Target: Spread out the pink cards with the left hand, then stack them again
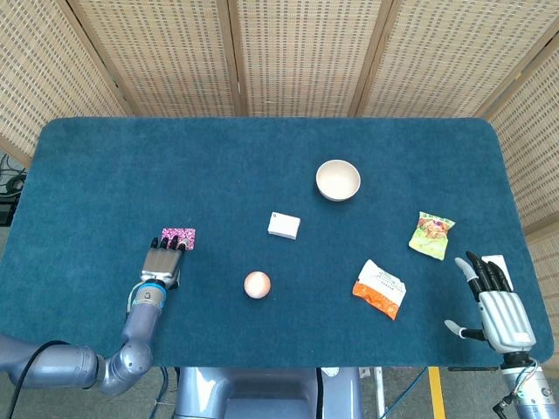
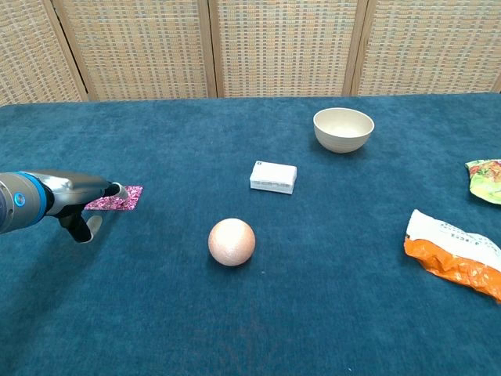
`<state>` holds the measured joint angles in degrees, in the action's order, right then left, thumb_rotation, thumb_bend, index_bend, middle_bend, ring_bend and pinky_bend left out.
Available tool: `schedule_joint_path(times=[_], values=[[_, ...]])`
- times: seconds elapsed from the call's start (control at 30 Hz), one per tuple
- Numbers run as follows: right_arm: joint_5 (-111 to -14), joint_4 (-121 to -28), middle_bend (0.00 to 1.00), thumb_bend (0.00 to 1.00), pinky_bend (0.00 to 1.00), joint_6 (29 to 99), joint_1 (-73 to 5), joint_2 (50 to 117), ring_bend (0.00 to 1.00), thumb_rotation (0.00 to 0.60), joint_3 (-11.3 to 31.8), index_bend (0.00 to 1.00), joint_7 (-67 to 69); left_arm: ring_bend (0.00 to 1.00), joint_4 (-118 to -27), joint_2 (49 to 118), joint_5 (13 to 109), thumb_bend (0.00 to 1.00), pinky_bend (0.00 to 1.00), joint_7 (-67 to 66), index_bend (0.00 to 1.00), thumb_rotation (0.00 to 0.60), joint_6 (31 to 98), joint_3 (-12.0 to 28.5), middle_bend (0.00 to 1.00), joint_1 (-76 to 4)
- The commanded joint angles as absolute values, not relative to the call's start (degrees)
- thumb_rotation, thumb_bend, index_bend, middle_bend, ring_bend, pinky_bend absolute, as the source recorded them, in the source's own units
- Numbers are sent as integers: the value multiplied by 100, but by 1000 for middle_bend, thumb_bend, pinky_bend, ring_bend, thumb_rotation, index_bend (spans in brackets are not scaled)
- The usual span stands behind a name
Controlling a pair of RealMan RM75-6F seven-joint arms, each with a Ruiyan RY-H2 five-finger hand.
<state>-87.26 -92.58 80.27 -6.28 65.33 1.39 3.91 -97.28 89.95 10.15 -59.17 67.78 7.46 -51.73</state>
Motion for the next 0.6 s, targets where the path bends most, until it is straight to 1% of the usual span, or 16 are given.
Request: schedule_joint_path(times=[0.03,0.6], values=[[-8762,-9277,0,105,0,8064,-617,6531,0,600,126,0,375,0,-9653,9040,996,714,0,-5885,0,600,6736,722,0,-5181],[-8783,-9309,0,105,0,8113,-600,6512,0,600,122,0,353,0,-9392,8952,906,717,0,-5912,0,600,6537,515,0,-5194]])
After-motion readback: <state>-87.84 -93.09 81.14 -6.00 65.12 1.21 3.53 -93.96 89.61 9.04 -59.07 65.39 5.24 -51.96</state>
